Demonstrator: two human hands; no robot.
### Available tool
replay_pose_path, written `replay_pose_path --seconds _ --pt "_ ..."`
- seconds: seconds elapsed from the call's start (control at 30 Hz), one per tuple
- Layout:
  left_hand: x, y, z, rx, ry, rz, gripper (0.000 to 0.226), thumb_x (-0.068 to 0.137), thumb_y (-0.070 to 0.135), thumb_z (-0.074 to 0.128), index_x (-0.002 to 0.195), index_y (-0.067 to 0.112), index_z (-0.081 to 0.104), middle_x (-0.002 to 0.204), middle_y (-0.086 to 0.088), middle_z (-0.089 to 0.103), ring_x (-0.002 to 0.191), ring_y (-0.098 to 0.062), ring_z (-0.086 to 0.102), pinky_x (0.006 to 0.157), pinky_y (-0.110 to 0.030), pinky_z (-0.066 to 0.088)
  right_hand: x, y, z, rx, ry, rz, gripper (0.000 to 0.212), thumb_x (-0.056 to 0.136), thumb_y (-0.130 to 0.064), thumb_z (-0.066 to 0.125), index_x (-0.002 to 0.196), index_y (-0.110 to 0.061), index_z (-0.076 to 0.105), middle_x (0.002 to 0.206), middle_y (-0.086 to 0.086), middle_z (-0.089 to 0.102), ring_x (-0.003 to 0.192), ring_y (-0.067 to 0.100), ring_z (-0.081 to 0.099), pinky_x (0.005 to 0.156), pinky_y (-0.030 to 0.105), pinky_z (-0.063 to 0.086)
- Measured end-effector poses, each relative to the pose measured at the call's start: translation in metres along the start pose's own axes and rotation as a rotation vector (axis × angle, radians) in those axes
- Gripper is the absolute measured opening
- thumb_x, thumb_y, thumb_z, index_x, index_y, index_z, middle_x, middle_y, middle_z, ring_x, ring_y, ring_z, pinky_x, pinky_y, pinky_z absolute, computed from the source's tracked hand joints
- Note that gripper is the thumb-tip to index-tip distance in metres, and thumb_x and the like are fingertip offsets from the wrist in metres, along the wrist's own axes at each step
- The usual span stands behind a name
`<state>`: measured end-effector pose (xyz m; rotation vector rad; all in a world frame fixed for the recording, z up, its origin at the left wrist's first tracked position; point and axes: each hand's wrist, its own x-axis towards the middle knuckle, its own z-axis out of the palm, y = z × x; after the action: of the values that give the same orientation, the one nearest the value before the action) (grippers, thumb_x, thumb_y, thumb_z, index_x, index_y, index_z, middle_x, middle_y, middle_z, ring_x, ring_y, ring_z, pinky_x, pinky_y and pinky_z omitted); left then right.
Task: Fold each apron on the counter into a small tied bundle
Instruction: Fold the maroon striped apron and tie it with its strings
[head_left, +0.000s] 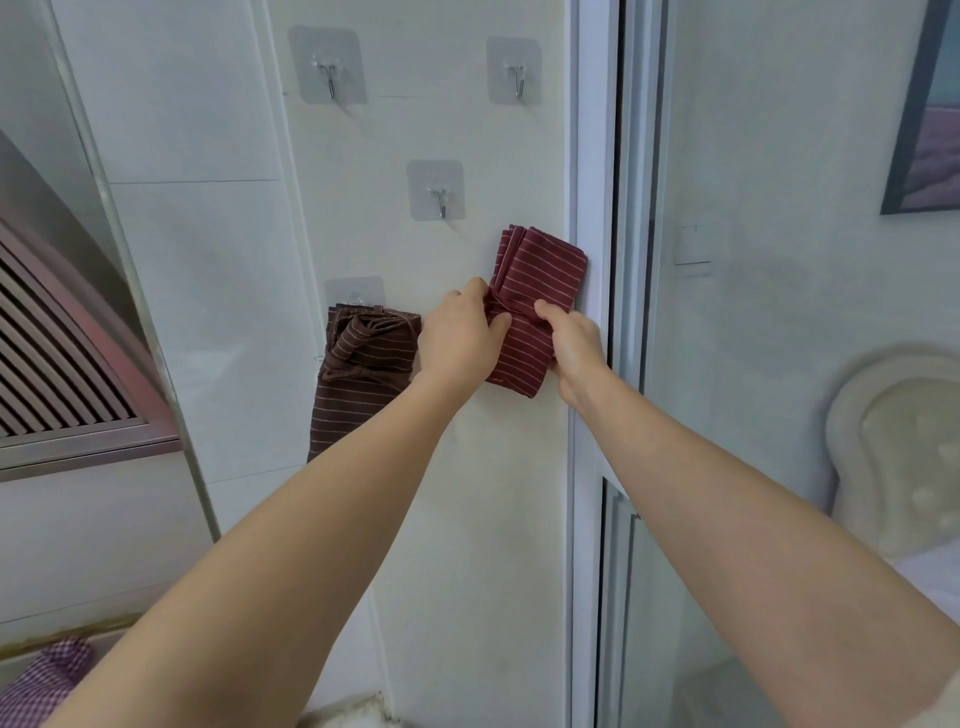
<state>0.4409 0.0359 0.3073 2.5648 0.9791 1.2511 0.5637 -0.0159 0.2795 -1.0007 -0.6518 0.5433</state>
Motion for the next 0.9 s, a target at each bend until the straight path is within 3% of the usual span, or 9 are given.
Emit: replay_pose_path --seconds 0.27,0.53,0.63,0.7,0.8,0.9 --pt "-0.012 -0.002 0.006 -0.015 0.006 -0.061 0.022 0.098 0.034 0.050 0.110 0.018 0.057 0.102 -0.004 0.064 0.090 -0.027 0.060 0.068 -0.036 0.046 -0.014 0.011 -0.004 -0.001 0.008 0.020 0.022 0.096 -0.027 0.060 0.114 -0.014 0.062 0.102 0.004 0.071 0.086 0.015 0.070 0.058 0.023 0.054" --pt "-0.035 0.000 0.008 -0.011 -0.069 -0.110 0.037 0.098 0.038 0.049 0.126 0.015 0.050 0.113 -0.009 0.054 0.099 -0.030 0.057 0.072 -0.033 0.039 -0.030 0.030 -0.008 -0.041 -0.002 0.027 0.026 0.097 -0.042 0.055 0.114 -0.026 0.064 0.106 0.000 0.073 0.095 0.015 0.071 0.078 0.032 0.058" --pt "-0.046 -0.002 0.011 -0.043 -0.127 -0.146 0.040 0.097 0.040 0.051 0.125 0.012 0.048 0.111 -0.009 0.053 0.095 -0.026 0.054 0.075 -0.033 0.039 -0.037 0.040 -0.014 -0.119 -0.022 0.107 0.025 0.095 -0.043 0.059 0.113 -0.025 0.064 0.106 0.000 0.073 0.097 0.016 0.070 0.087 0.035 0.057" --pt "-0.054 -0.003 0.014 -0.064 -0.160 -0.165 0.041 0.096 0.039 0.053 0.127 0.012 0.046 0.112 -0.008 0.052 0.091 -0.022 0.050 0.075 -0.032 0.037 -0.046 0.048 -0.020 -0.156 -0.040 0.189 0.024 0.094 -0.041 0.061 0.110 -0.024 0.065 0.106 0.002 0.072 0.093 0.017 0.070 0.084 0.035 0.058" --pt "-0.070 -0.007 0.015 -0.098 -0.183 -0.203 0.043 0.095 0.038 0.053 0.129 0.012 0.046 0.119 -0.010 0.052 0.100 -0.026 0.055 0.080 -0.032 0.042 -0.066 0.060 -0.026 -0.137 -0.082 0.306 0.021 0.096 -0.035 0.058 0.110 -0.019 0.062 0.098 0.007 0.072 0.080 0.017 0.069 0.076 0.031 0.058" --pt "-0.092 -0.015 0.017 -0.052 -0.252 -0.268 0.048 0.097 0.036 0.051 0.138 0.011 0.042 0.128 -0.012 0.052 0.109 -0.029 0.057 0.088 -0.036 0.049 -0.088 0.076 -0.029 -0.218 -0.132 0.392 0.022 0.099 -0.026 0.053 0.115 -0.014 0.061 0.094 0.006 0.071 0.078 0.015 0.066 0.075 0.028 0.055"
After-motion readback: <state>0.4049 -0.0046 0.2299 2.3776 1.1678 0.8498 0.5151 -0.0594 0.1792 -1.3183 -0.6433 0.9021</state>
